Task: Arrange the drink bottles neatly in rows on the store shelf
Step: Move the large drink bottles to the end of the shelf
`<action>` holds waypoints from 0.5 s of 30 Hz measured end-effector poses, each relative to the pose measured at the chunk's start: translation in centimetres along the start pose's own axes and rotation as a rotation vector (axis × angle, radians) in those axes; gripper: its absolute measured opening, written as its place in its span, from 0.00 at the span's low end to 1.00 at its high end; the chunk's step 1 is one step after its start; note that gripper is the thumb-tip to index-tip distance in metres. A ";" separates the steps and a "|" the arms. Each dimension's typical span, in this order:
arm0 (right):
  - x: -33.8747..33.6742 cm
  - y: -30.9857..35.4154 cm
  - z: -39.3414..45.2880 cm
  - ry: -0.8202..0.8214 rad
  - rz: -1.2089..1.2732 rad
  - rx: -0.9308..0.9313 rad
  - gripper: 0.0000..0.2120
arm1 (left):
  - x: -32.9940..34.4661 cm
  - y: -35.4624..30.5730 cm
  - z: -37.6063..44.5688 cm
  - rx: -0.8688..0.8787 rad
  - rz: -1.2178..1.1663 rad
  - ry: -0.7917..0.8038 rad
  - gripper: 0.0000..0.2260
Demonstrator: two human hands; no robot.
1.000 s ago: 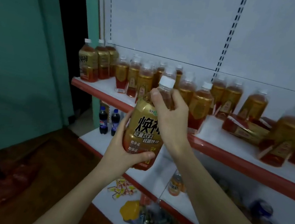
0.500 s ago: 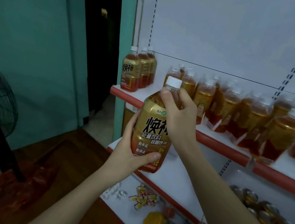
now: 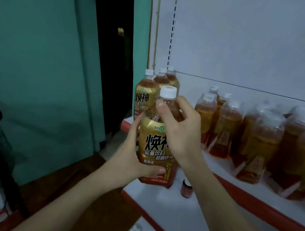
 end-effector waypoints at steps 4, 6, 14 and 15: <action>-1.1 -0.4 6.8 -0.073 -0.008 -0.081 0.06 | -1.9 -5.4 6.2 0.118 0.138 0.033 0.58; -1.7 -0.4 10.2 -0.121 -0.028 -0.133 0.08 | -2.4 -7.8 9.5 0.165 0.206 0.032 0.59; -3.0 -4.1 22.6 -0.199 -0.063 -0.027 0.10 | -6.3 -15.1 21.9 0.186 0.358 0.076 0.45; -3.0 -4.9 23.6 -0.199 -0.078 -0.012 0.10 | -6.6 -15.6 23.6 0.190 0.378 0.095 0.42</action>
Point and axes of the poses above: each hand's wrist, its own z-axis towards the middle knuckle, its own x-axis out of the palm, y = z × x, the point moved 5 cm from there along z, towards the middle knuckle, and after that the axes turned 11 degrees about -x, right-handed, at the moved point
